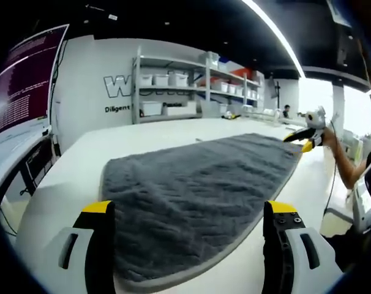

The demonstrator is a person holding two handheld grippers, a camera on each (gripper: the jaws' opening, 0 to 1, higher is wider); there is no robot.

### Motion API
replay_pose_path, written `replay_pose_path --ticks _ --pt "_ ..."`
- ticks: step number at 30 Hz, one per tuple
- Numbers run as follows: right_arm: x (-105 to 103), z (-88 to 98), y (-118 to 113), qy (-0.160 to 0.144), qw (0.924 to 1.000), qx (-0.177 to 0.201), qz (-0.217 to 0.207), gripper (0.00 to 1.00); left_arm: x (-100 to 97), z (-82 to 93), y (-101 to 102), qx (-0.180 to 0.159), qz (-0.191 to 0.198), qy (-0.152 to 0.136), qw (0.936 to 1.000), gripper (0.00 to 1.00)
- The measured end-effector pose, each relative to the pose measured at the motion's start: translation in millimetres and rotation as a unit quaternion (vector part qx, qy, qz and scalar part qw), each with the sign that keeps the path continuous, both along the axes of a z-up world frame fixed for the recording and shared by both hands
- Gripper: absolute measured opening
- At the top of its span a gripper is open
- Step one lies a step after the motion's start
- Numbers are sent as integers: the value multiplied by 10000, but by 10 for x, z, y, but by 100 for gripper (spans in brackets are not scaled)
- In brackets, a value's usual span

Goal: Open the folded towel by lifting each exposed corner and separating the folded layers until the towel lies flat within the target outline without major curled edges

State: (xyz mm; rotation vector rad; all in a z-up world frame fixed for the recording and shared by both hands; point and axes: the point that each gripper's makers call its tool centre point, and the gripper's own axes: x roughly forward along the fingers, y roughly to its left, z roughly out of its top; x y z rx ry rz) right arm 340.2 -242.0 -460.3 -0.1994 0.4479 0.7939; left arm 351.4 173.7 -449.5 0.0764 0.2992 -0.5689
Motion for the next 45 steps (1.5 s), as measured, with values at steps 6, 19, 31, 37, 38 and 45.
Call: replay_pose_path --ticks 6,19,31,37,38,45 --pt "-8 89 -434 -179 9982 -192 -535 99 -17 0 2 4 74 65 10000 99" --pt "-73 143 -795 -235 9947 -459 -888 99 -111 160 -121 47 -96 0 9999 99" --pt "-12 211 -897 -293 9930 -351 -1090 99 -163 181 -148 -13 -99 -9 9999 99" --pt "-40 178 -871 -196 9936 -446 -1018 99 -162 182 -163 -33 -133 -23 9999 99" --pt "-47 176 -870 -194 9935 -448 -1030 99 -162 177 -169 -34 -143 -16 9999 99" --pt "-77 146 -884 -144 9933 -423 -1069 99 -139 206 -269 -103 -217 -81 9997 99"
